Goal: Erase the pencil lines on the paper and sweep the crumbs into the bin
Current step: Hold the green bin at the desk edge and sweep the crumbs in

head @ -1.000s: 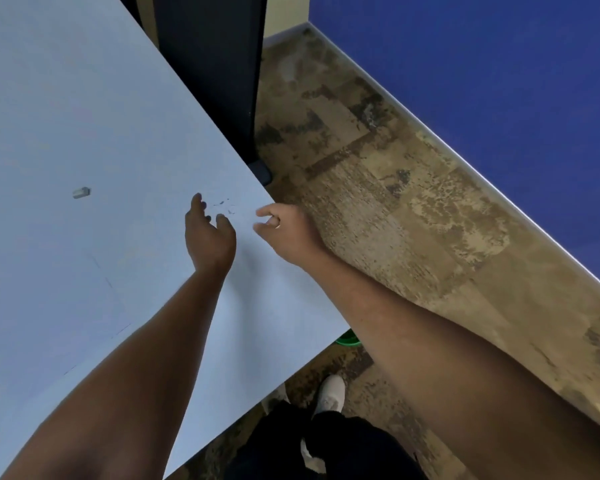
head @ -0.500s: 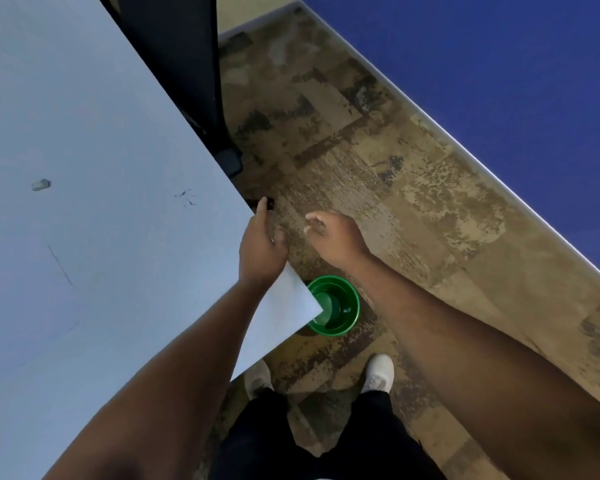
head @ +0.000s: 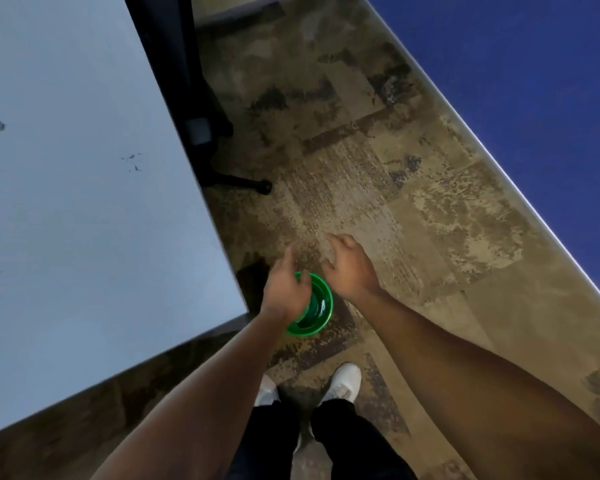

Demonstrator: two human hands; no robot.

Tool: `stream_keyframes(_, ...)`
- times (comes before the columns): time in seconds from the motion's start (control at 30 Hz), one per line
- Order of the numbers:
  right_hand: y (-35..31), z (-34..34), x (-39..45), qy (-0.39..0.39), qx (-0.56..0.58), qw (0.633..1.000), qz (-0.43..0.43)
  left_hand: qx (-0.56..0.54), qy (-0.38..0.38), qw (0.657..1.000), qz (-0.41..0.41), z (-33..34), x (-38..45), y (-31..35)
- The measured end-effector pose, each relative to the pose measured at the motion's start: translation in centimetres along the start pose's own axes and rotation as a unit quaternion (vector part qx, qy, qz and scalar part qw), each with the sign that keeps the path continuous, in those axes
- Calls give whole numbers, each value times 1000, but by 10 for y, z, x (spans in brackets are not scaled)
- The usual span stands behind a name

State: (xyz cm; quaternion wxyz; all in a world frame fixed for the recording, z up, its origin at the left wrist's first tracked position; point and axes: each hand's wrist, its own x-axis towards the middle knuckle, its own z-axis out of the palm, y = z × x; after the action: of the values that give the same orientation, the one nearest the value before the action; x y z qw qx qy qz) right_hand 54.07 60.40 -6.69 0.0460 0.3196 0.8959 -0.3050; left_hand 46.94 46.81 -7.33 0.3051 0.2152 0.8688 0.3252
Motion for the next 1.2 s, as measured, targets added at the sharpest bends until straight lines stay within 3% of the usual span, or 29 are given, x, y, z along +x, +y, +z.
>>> stream_keyframes(0.43, 138, 193, 88, -17, -21, 1000, 4, 92, 14, 987, -134, 145, 106, -185)
stream_keyframes(0.6, 184, 269, 101, -45, -27, 998, 30, 51, 50, 971, -230, 195, 129, -259)
stream_keyframes(0.77, 223, 333, 99, -113, -8, 986, 119, -81, 99, 926, -355, 233, 120, -304)
stream_keyframes(1.0, 239, 373, 92, -93, 42, 982, 159, -125, 134, 906, -382, 269, 125, -355)
stream_keyframes(1.2, 238, 355, 83, -33, 55, 985, 161, -156, 136, 916, -345, 254, 119, -335)
